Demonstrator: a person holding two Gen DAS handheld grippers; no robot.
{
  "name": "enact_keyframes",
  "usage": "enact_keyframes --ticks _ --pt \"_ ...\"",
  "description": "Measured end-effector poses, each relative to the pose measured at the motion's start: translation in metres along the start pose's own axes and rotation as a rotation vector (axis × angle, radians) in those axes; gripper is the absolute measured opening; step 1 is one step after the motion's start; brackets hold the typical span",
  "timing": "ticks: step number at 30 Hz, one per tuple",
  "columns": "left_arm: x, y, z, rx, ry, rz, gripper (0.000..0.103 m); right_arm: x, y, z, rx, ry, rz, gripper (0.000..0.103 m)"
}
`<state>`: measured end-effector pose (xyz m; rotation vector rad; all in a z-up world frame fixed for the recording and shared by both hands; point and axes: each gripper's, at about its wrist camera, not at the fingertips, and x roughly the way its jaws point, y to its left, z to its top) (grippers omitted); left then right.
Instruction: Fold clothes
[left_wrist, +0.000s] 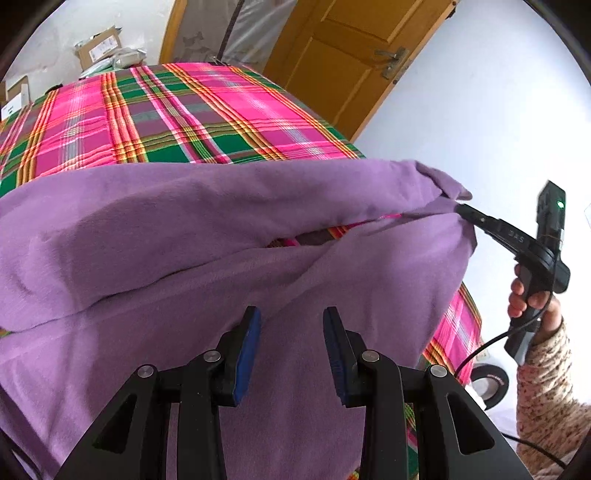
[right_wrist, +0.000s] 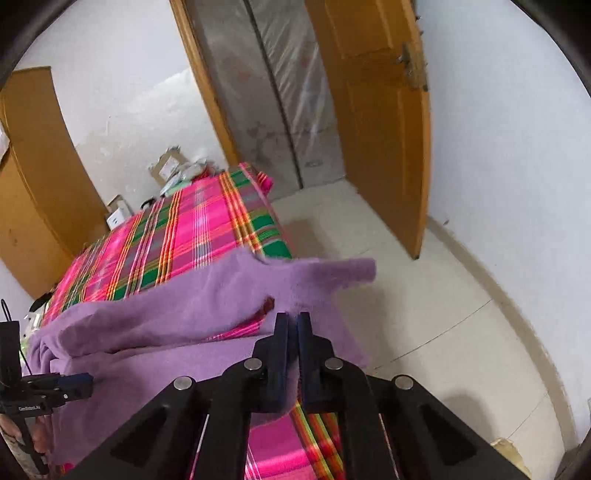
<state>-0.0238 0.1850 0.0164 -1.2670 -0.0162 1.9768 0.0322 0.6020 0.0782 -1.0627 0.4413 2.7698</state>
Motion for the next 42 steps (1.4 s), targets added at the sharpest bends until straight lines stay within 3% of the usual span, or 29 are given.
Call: enact_keyframes --ticks 4,9,16,23,30,38,42 --pt "-0.015 0.002 -0.008 -0.010 -0.022 0.007 0.036 -0.014 -0.002 -0.010 -0.028 -0.026 -0.125 0.000" --pt "-0.047 0.020 -0.027 -0.048 -0.071 0.048 0.036 -0.020 -0.003 -0.025 -0.019 -0.001 -0.131 0.000" --pt "-0.112 0.064 -0.075 -0.185 -0.177 0.156 0.036 -0.018 0.030 -0.062 -0.034 0.052 0.006 0.003" --pt "-0.177 0.115 -0.151 -0.377 -0.258 0.319 0.036 -0.014 0.077 -0.101 -0.056 0.118 0.136 0.026" --pt "-0.220 0.154 -0.217 -0.545 -0.307 0.437 0.036 -0.021 0.129 -0.121 -0.135 0.132 0.282 0.031" --pt "-0.249 0.181 -0.263 -0.709 -0.380 0.469 0.036 -0.027 0.190 -0.150 -0.282 0.195 0.423 0.031" --pt "-0.255 0.194 -0.280 -0.791 -0.413 0.409 0.036 -0.030 0.209 -0.164 -0.350 0.190 0.428 0.036"
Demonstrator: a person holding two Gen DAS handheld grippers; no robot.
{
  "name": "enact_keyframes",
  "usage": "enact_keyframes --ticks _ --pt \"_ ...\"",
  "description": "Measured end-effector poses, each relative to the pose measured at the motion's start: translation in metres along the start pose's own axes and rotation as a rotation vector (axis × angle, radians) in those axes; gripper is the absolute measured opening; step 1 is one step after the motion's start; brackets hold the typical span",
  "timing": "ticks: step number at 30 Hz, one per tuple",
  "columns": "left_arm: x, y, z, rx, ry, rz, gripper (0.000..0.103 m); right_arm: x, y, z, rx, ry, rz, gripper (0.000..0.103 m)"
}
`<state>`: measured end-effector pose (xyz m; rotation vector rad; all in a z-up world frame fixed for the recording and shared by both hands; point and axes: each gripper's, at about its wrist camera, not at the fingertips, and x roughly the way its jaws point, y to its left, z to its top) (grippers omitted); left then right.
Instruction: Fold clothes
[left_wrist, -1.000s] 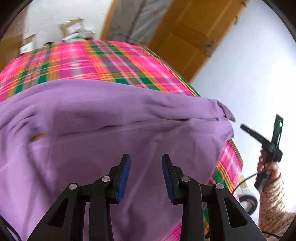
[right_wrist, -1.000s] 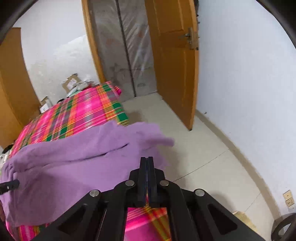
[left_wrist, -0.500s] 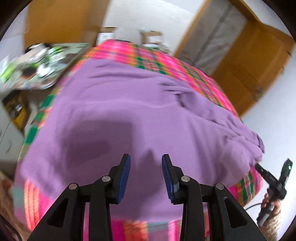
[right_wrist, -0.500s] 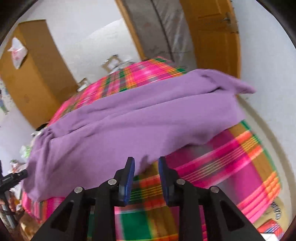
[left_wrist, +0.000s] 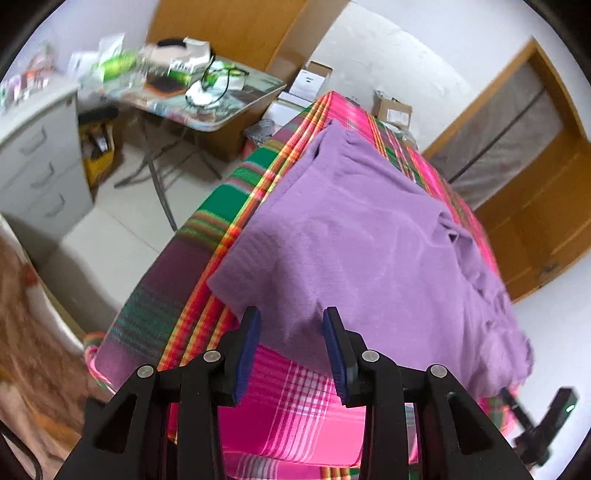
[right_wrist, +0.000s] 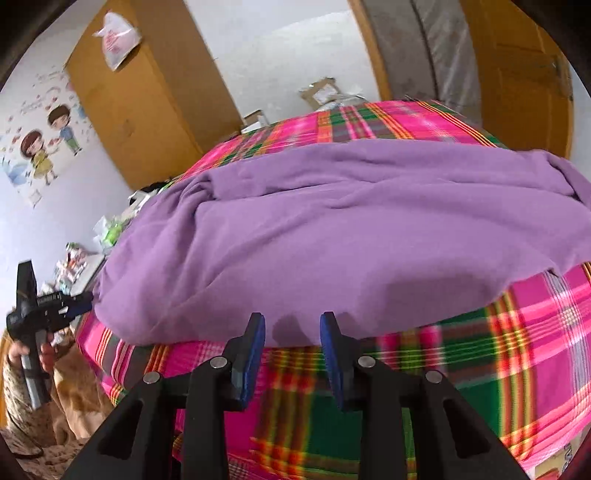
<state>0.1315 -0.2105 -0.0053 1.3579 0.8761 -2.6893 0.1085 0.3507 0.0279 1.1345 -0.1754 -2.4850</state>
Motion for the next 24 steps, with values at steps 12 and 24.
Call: enact_keyframes --ticks 12,24 --pt "-0.010 0.023 0.004 -0.095 -0.051 0.048 0.038 0.023 0.067 -0.017 -0.326 0.001 -0.075 0.047" --pt "0.001 0.031 0.018 -0.179 -0.042 -0.024 0.040 0.038 0.058 -0.010 -0.273 -0.037 -0.129 0.047"
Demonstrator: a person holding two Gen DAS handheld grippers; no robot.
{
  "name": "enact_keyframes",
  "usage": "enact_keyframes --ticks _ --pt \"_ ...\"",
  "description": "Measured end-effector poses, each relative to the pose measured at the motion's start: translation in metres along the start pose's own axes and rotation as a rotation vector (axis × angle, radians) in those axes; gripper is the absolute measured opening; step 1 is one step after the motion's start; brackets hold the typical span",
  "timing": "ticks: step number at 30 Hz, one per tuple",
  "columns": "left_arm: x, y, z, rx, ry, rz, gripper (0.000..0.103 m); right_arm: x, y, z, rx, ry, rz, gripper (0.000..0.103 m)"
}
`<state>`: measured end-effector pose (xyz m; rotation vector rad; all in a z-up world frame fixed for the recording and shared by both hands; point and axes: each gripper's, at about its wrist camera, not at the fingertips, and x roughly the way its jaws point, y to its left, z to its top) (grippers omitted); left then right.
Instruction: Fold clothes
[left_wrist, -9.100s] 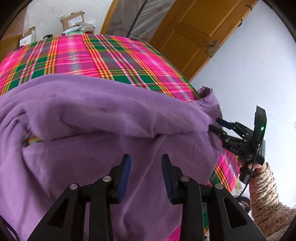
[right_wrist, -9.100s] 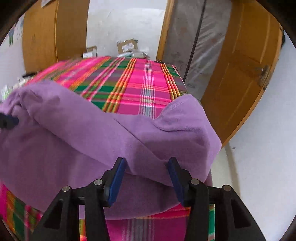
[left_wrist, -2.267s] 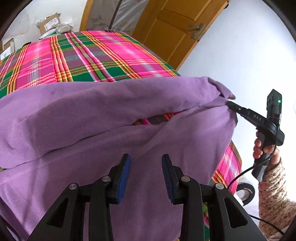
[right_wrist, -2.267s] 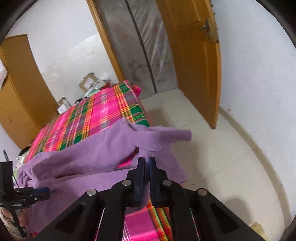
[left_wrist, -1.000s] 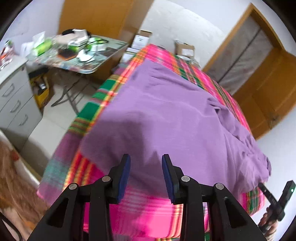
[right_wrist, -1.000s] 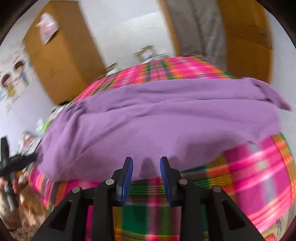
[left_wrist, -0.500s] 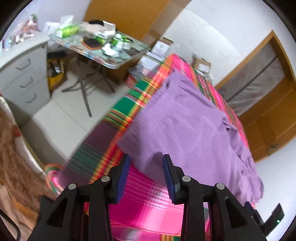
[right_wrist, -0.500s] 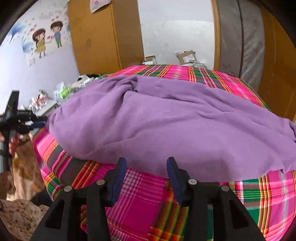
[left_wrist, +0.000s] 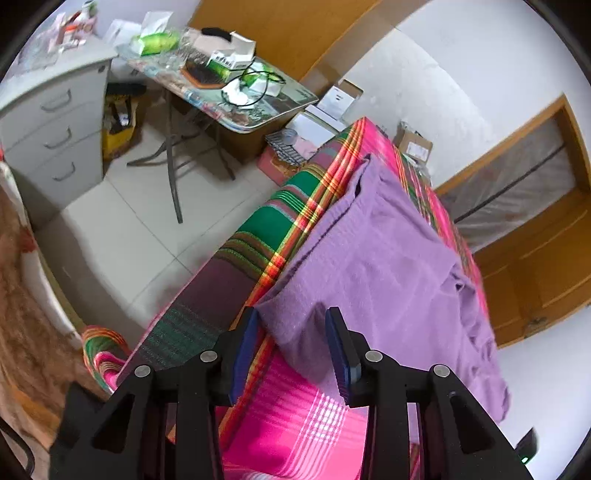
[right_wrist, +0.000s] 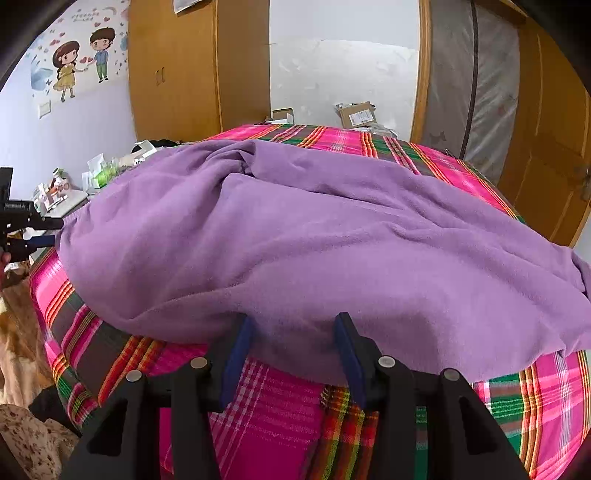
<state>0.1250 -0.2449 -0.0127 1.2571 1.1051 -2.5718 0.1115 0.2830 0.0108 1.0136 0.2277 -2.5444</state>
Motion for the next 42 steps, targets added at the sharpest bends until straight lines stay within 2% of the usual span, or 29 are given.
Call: enact_keyframes --ticks 1,3,5,6,7,8,11,16,22,30,33,36,38,42 --pt "0.001 0.000 0.001 -0.006 0.002 -0.010 0.043 0.000 -0.001 0.000 0.001 -0.001 0.004 0.047" --pt "0.002 -0.001 0.002 -0.020 0.005 -0.021 0.044 0.000 -0.003 0.001 0.007 -0.002 0.012 0.038" --pt "0.004 0.000 0.002 -0.041 0.009 -0.045 0.044 0.000 -0.003 0.002 0.020 -0.001 0.019 0.008" --pt "0.004 0.001 0.002 -0.052 0.011 -0.057 0.044 0.000 -0.004 0.002 0.027 0.003 0.023 0.006" --pt "0.005 0.001 0.002 -0.059 0.013 -0.068 0.039 -0.001 -0.005 0.002 0.030 0.004 0.026 0.005" --pt "0.006 -0.001 0.002 -0.051 0.017 -0.071 0.023 -0.002 -0.006 0.002 0.033 0.005 0.028 0.004" --pt "0.005 -0.003 0.001 -0.033 0.015 -0.080 0.012 -0.009 -0.008 0.002 0.042 0.006 0.041 0.004" --pt "-0.012 -0.002 0.002 -0.025 -0.045 -0.093 0.009 -0.032 -0.012 0.001 0.047 -0.013 0.054 0.003" --pt "-0.020 -0.005 -0.002 0.011 -0.046 -0.093 0.009 -0.057 -0.018 -0.002 0.046 -0.025 0.057 0.003" --pt "-0.007 0.005 -0.005 -0.007 -0.004 -0.045 0.009 -0.032 -0.018 -0.009 0.063 0.080 0.064 0.005" --pt "-0.010 -0.002 -0.003 0.035 -0.002 -0.028 0.012 -0.036 -0.018 -0.006 0.034 0.098 0.047 0.011" --pt "-0.012 -0.006 0.002 0.046 -0.001 -0.007 0.017 -0.048 -0.019 0.000 -0.029 0.106 0.019 0.021" --pt "-0.017 -0.010 0.006 0.073 -0.021 0.014 0.018 -0.059 -0.024 0.006 -0.053 0.096 0.021 0.022" --pt "-0.026 -0.018 0.020 0.083 -0.049 0.002 0.020 -0.071 -0.039 0.027 -0.042 0.069 0.030 0.022"
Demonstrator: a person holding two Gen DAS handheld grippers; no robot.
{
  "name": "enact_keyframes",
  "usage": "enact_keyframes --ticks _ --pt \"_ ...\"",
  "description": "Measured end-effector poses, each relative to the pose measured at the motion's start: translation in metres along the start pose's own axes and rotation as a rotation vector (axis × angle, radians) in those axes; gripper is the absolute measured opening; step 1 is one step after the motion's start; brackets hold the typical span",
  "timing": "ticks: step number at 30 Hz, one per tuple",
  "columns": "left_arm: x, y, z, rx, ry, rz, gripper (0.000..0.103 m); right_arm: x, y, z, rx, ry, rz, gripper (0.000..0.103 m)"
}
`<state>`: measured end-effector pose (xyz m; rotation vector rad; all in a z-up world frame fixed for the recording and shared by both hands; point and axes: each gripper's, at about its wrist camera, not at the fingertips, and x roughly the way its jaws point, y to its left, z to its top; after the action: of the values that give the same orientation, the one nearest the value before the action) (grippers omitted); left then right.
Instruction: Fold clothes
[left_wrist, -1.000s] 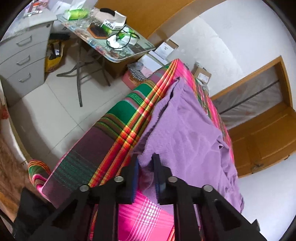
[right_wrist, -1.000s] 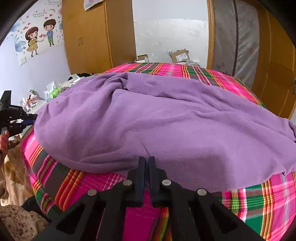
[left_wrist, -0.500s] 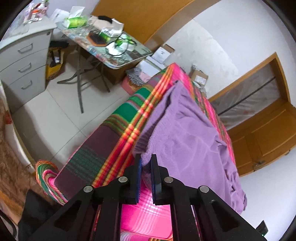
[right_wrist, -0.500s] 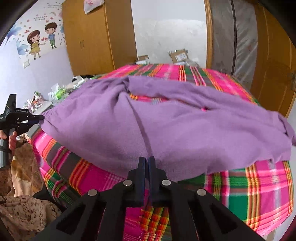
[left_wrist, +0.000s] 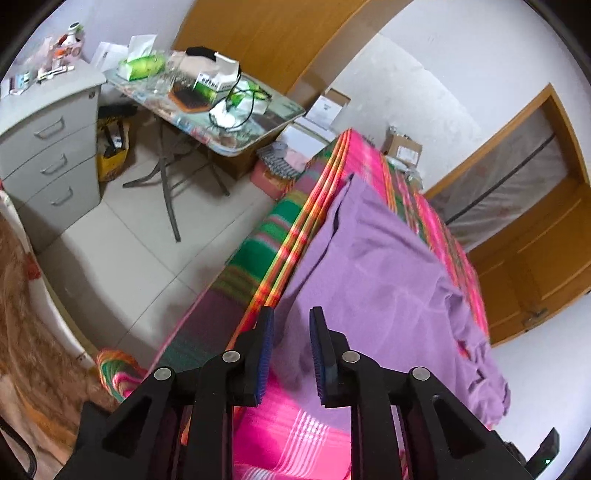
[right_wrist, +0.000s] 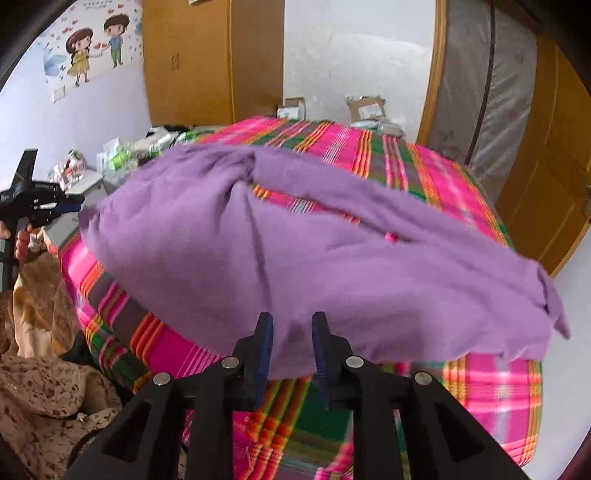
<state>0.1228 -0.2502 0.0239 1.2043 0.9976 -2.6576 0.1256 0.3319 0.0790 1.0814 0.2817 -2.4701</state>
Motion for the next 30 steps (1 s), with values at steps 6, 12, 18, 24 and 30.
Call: enact_keyframes --ticks 6,12,18,24,30 --pt "0.001 -0.032 0.032 0.076 -0.031 -0.010 0.023 -0.003 -0.008 0.055 -0.038 -0.064 0.000 0.022" --pt "0.014 -0.081 0.076 0.212 -0.030 -0.006 0.026 0.001 -0.011 0.138 -0.129 -0.152 0.013 0.022" --pt "0.056 -0.124 0.123 0.316 0.021 -0.004 0.027 0.045 -0.031 0.206 -0.144 -0.132 0.018 0.022" --pt "0.115 -0.150 0.149 0.428 0.088 0.048 0.033 0.117 -0.053 0.250 -0.141 -0.049 0.127 0.022" --pt "0.175 -0.148 0.150 0.516 0.198 0.147 0.040 0.189 -0.054 0.244 -0.212 0.074 0.115 0.023"
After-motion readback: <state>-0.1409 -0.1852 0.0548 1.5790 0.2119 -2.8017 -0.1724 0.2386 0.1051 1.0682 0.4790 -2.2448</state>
